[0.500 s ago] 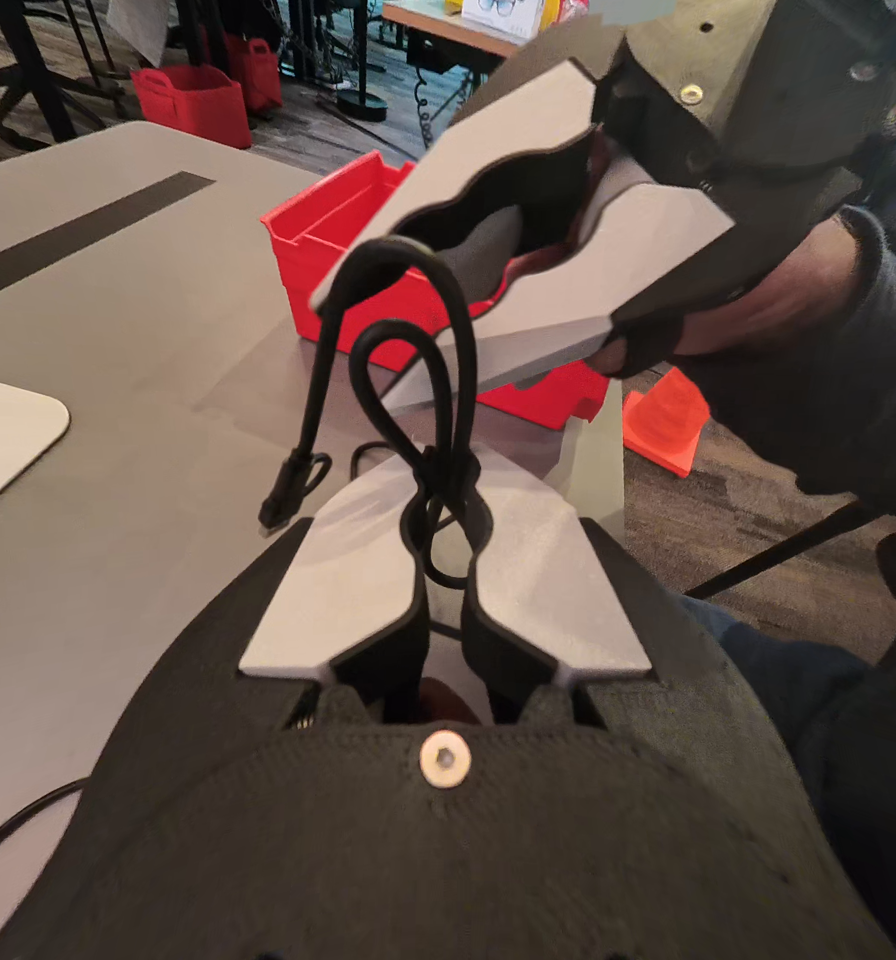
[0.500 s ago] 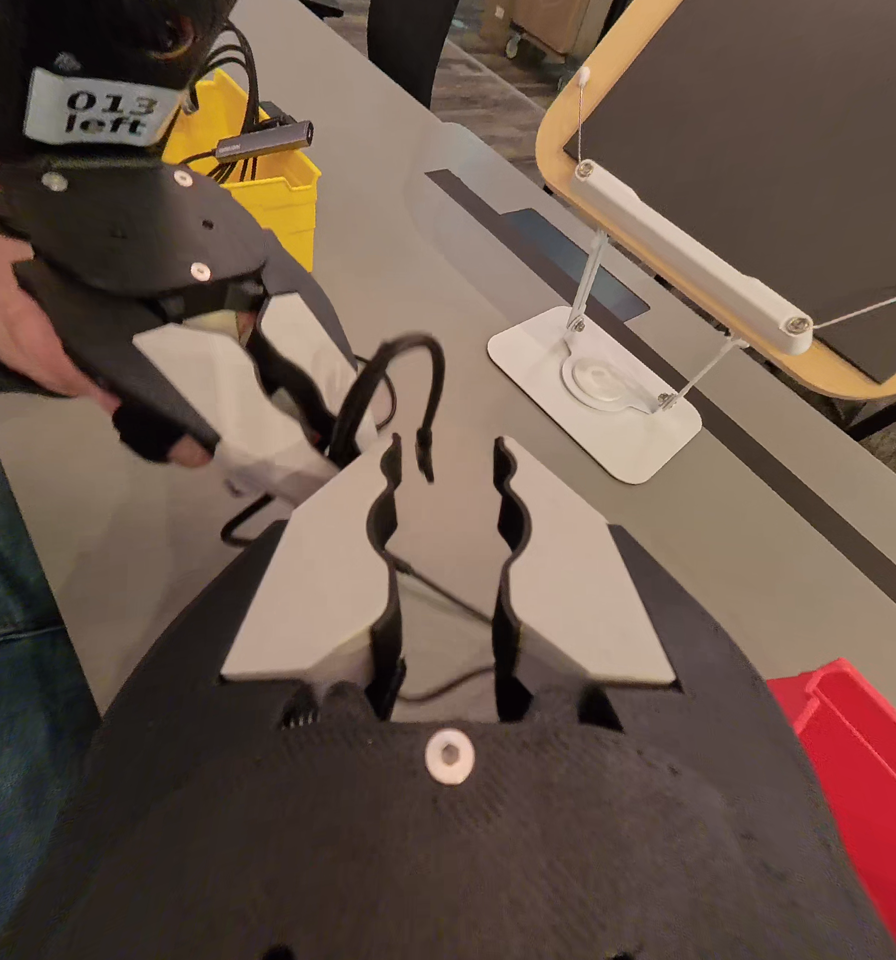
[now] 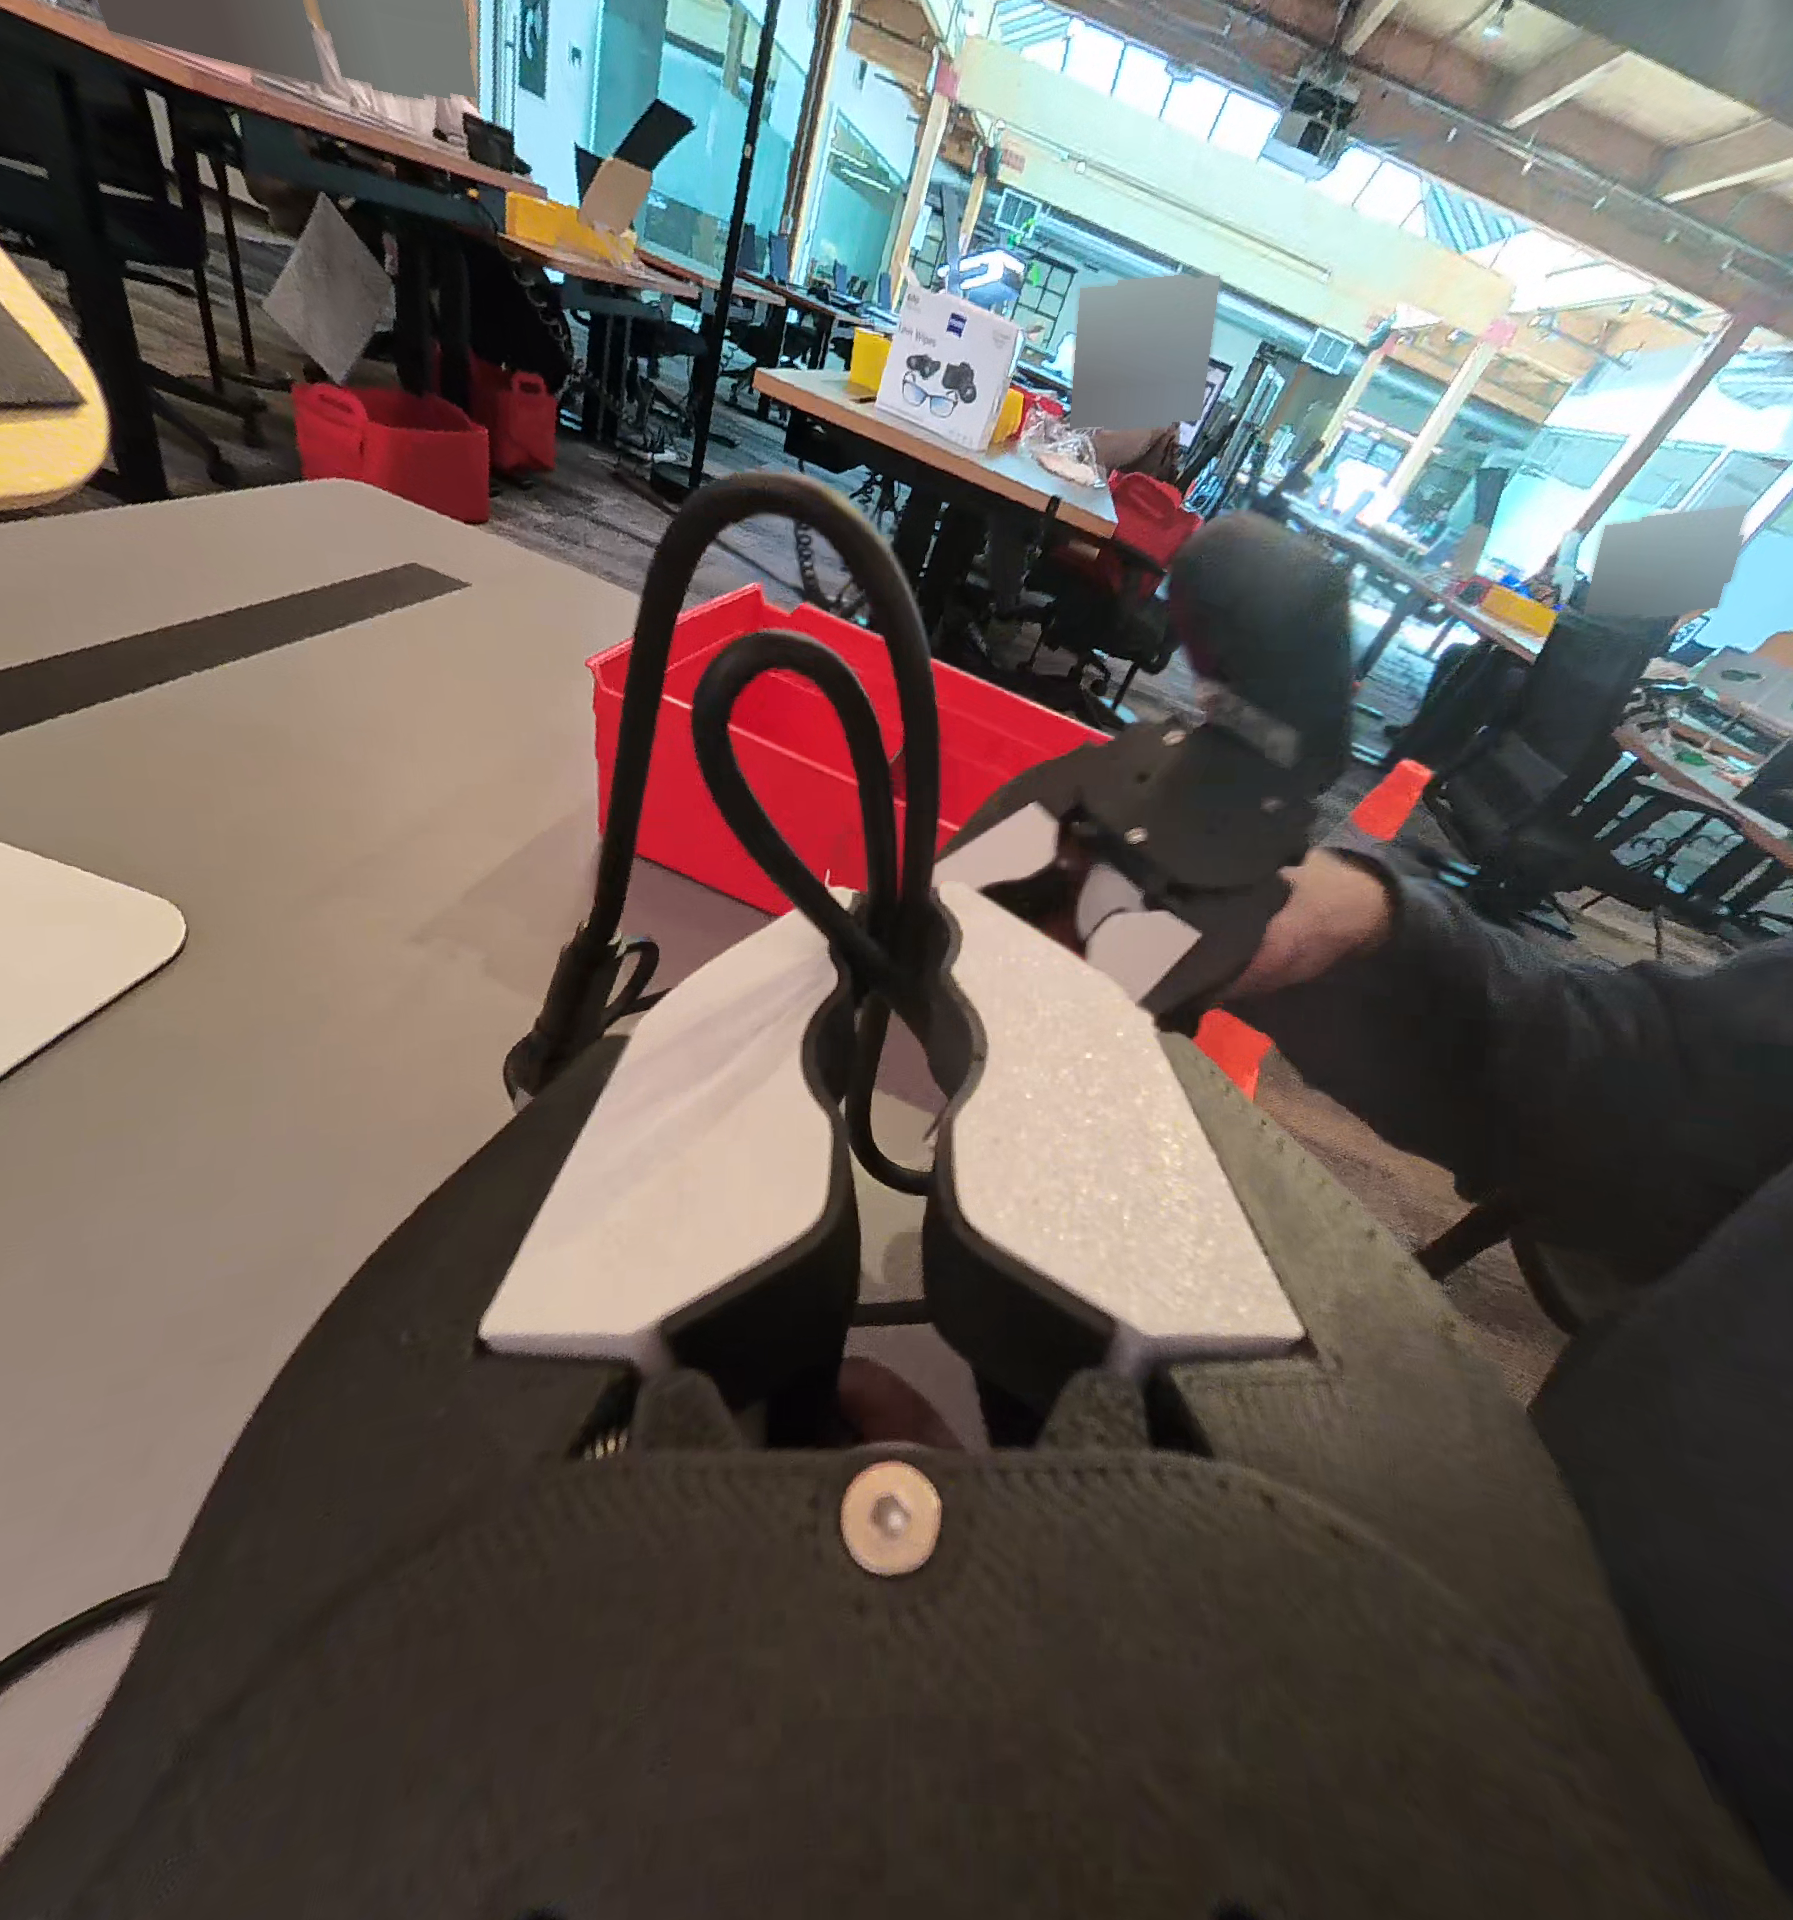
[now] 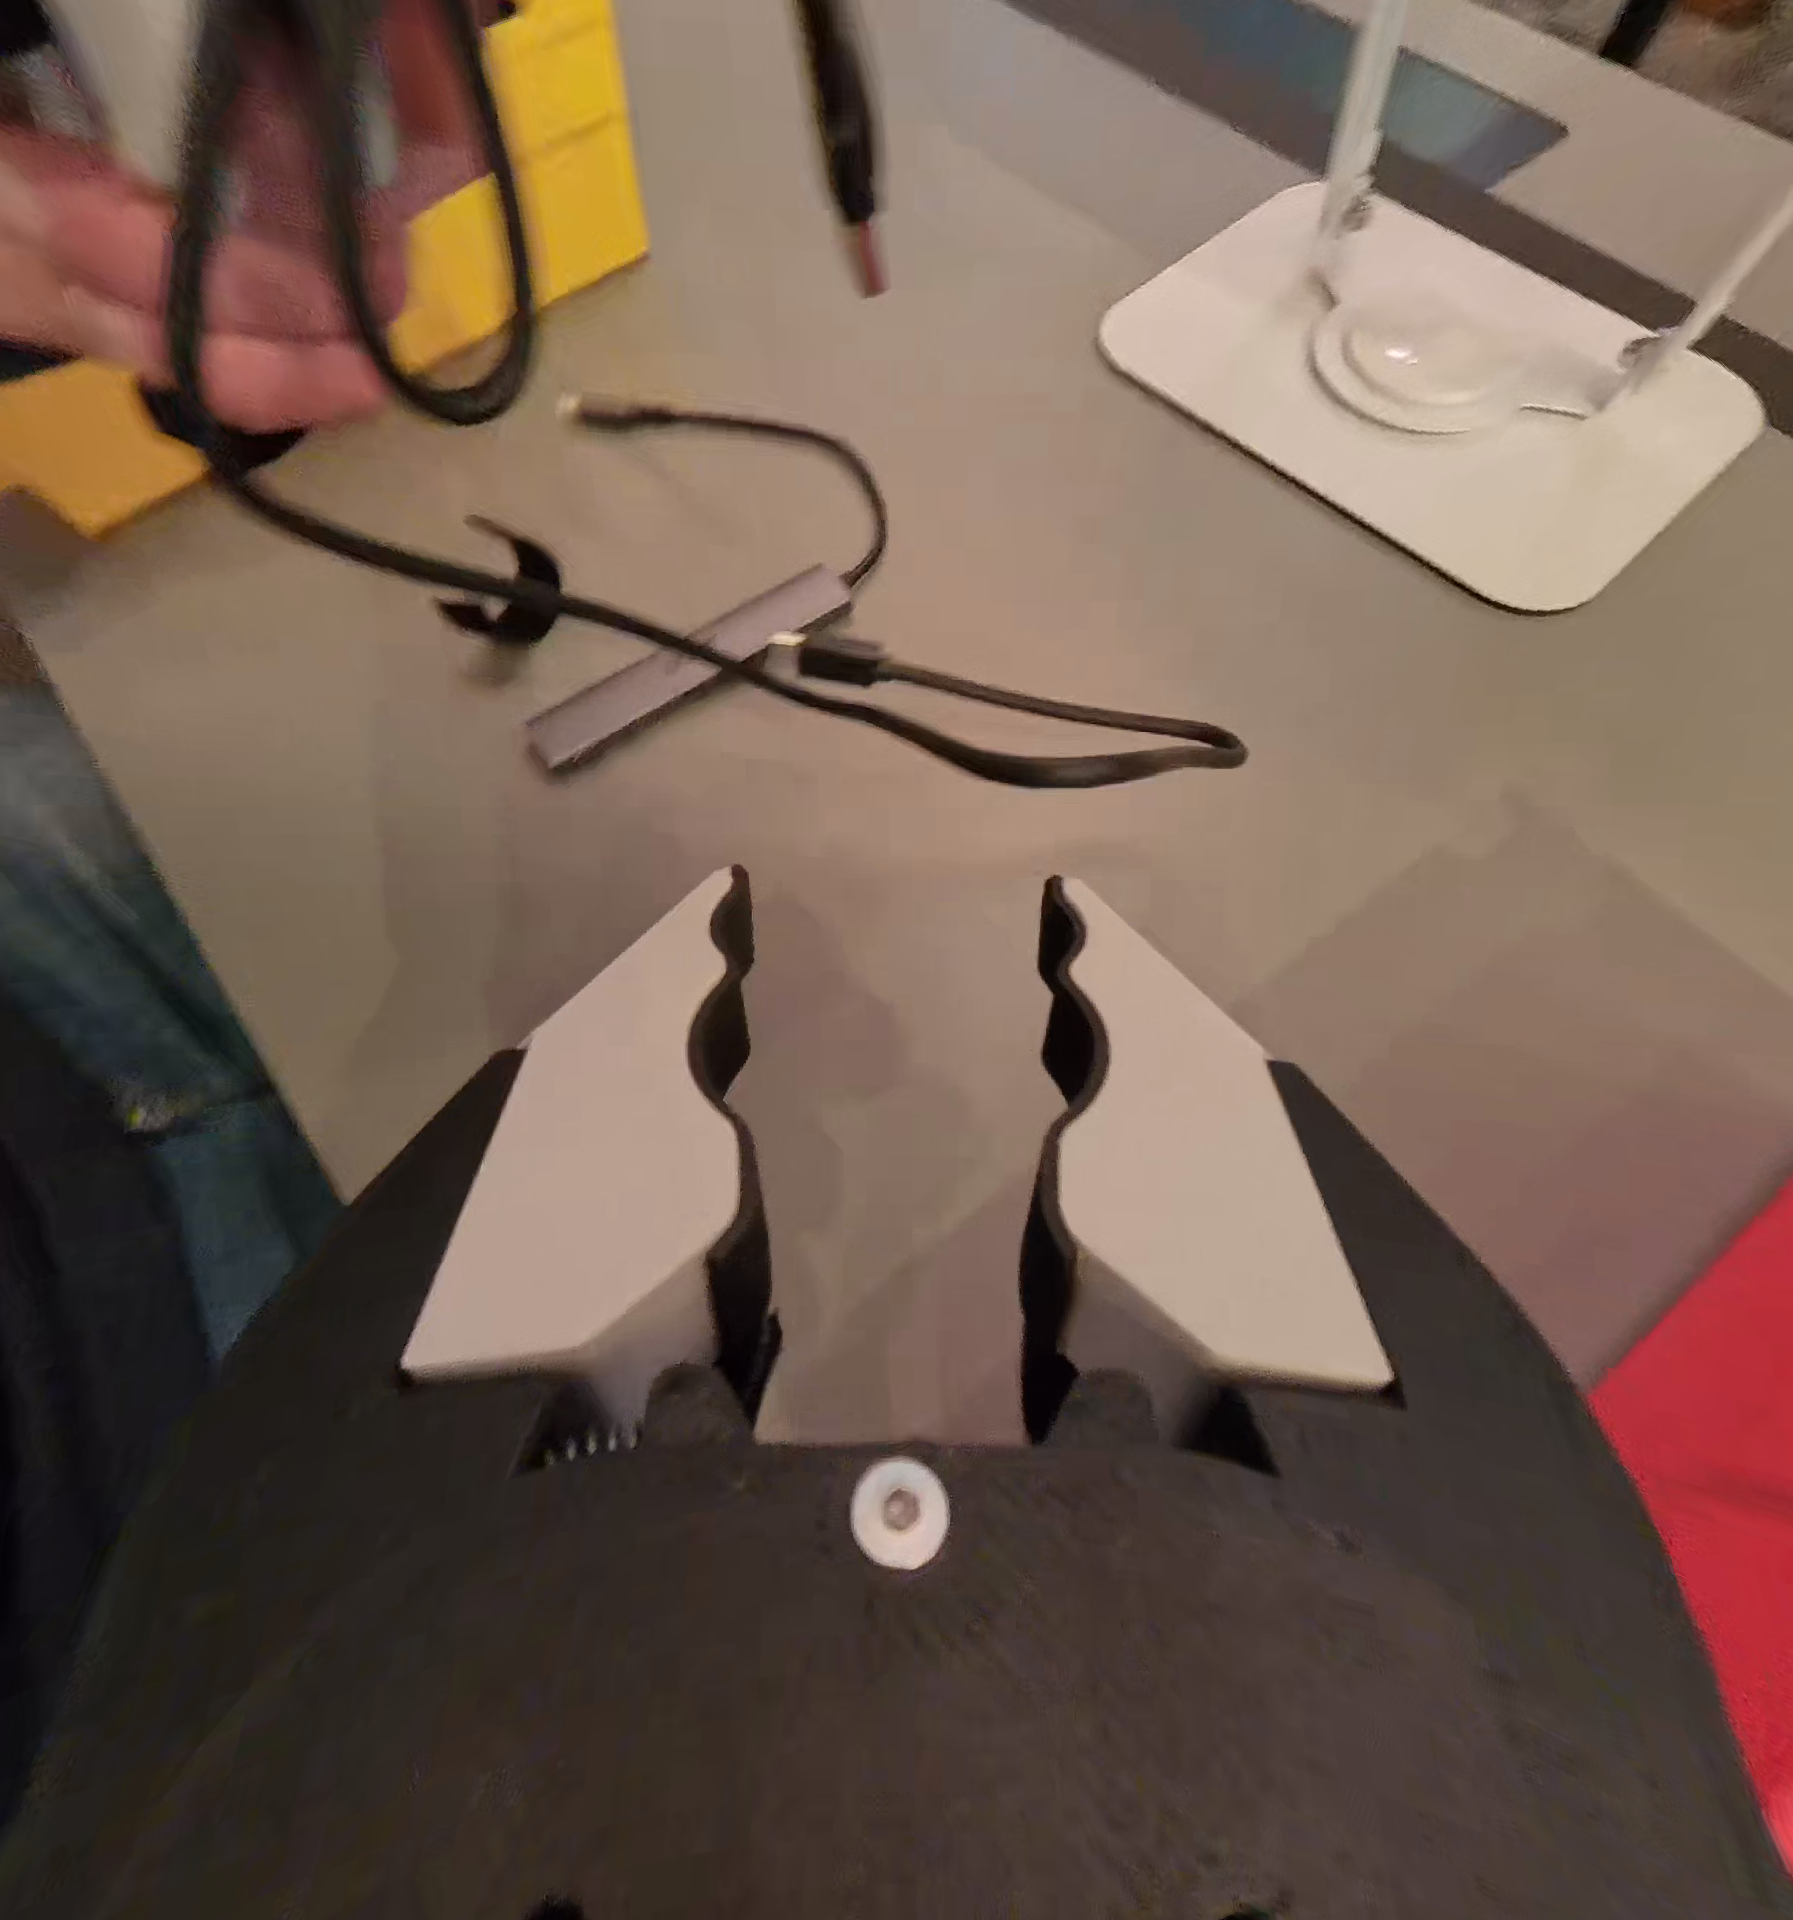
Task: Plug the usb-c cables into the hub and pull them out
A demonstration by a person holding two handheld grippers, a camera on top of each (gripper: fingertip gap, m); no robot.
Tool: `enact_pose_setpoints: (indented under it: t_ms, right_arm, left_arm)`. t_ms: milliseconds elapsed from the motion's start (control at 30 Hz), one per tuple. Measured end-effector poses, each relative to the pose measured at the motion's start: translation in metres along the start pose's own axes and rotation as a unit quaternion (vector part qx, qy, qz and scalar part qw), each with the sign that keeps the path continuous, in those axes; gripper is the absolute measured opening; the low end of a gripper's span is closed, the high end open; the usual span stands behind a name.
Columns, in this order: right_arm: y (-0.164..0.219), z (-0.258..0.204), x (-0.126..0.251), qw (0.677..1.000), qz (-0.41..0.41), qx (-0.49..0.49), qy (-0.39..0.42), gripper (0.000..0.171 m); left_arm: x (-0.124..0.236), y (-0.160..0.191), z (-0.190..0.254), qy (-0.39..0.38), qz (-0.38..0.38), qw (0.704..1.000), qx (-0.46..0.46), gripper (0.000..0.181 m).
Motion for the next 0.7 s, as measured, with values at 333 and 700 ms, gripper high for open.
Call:
enact_pose_setpoints:
  t_ms: [333,700]
  right_arm:
    - [-0.052,0.009,-0.019,0.958,0.201,-0.131,-0.159,0.000]
    - [-0.119,0.016,0.034,0.958,0.260,-0.044,-0.109,0.000]
  left_arm:
    - [0.002,0.004,0.014,0.015,-0.021,0.999,-0.020,0.008]
    - [-0.001,0.021,0.012,0.031,-0.062,0.997,-0.029,0.009]
Point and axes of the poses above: each gripper's, where its closed fingertips meet, x back along the fingers, y out of its underside, z = x × y across the jaws, the point moved 2 cm from there along x, back along the fingers, and after that the axes turned 3 degrees about -z, right-handed, at the moved point
